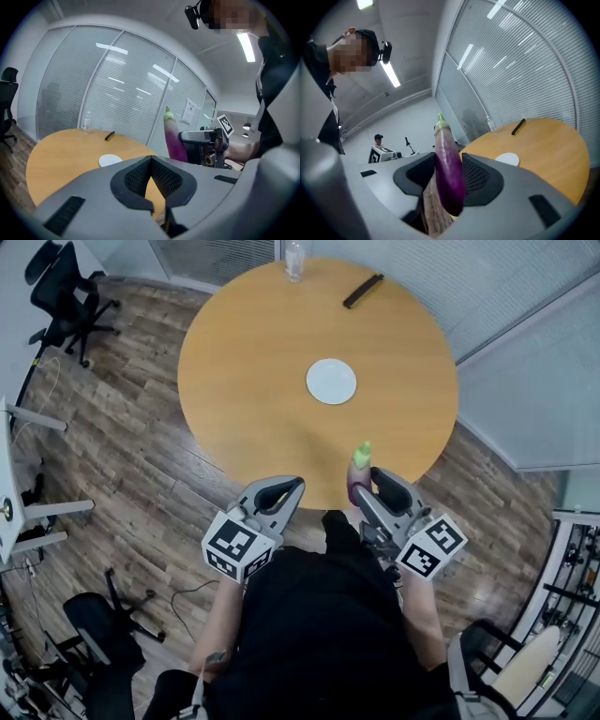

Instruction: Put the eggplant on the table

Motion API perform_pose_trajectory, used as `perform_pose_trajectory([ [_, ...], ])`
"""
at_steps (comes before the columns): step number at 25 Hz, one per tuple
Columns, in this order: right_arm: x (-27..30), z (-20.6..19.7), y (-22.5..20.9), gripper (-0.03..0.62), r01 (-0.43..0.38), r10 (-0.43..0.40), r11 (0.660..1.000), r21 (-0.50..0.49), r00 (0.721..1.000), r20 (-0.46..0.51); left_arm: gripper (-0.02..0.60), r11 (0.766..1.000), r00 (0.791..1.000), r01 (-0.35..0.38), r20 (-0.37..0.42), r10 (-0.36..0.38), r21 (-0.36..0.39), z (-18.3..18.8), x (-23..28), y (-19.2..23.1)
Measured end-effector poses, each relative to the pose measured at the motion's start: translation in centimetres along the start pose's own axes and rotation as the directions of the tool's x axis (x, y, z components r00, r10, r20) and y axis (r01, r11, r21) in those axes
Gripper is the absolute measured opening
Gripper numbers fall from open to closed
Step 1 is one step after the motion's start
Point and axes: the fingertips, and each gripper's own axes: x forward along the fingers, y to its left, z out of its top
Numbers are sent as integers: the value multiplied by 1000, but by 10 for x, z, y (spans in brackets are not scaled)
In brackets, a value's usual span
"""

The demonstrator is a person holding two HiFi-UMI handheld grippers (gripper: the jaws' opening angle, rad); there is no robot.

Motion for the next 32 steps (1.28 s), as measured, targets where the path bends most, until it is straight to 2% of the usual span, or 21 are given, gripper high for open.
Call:
perform_pose_trajectory([
  [9,-20,22,-96,190,-96,90,993,-64,992,-90,11,987,989,-150,-9,149,-61,2,85,-29],
  [13,-10,28,-129,190,-146,144,989,-11,983,-118,11,971,977,-212,-12,212,-106,-4,101,-43],
  [19,37,35,-165,190,-171,179,983,64,972,-155,11,947,958,-287,-56,282,-147,-12,103,-55],
  [23,66,24,-184,190,-114,128,990,77,970,-207,11,931,950,-313,-72,305,-186,-22,99,-66],
  [27,90,9,-200,190,-40,60,996,84,964,-258,11,931,948,-318,-95,305,-179,-33,101,-79],
  [32,137,-6,-216,190,38,-16,997,63,949,-314,11,922,941,-338,-75,330,-190,-28,99,-74],
])
